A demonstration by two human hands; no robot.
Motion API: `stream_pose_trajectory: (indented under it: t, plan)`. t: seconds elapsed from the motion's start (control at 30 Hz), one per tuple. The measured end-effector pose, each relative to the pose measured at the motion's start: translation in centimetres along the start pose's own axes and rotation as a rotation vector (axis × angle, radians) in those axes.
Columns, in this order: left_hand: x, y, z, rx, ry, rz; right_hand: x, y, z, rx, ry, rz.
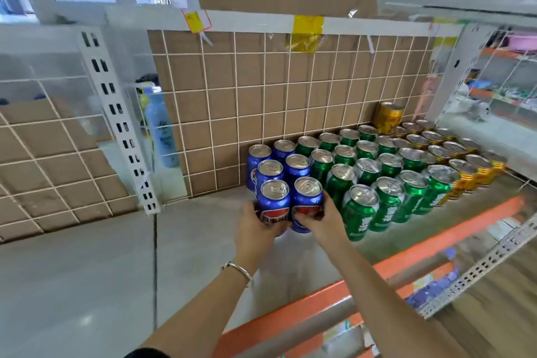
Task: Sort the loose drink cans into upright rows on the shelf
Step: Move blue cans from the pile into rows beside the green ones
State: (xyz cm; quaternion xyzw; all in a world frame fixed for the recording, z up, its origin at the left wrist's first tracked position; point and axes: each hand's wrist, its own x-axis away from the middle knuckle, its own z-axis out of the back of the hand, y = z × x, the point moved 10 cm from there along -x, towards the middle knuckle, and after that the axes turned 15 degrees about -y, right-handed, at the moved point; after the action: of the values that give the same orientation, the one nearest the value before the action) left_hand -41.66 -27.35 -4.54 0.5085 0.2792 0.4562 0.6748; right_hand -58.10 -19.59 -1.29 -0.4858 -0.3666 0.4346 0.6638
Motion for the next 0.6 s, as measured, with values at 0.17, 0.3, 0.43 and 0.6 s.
stream_pose_trajectory:
  t: [0.17,0.3,0.43,0.6]
  plan:
    - [0.3,-0.5,-0.6,-0.012,0.134,-0.007,-2.2,1.0,-0.1,0.115,0.012,0.095]
    - [0.9,-0.5,-1.2,0.018,0.217,0.020,-0.5,1.2,0.3,0.178,0.097,-0.016]
    - [1.2,-0.1,-1.9,0.029,0.255,0.036,0.6,2.3,0.1,0.222,0.076,-0.001]
    - [0.9,1.4,-3.5,-0.008,0.270,0.032,0.7,2.6,0.2,0.215,-0.017,0.007]
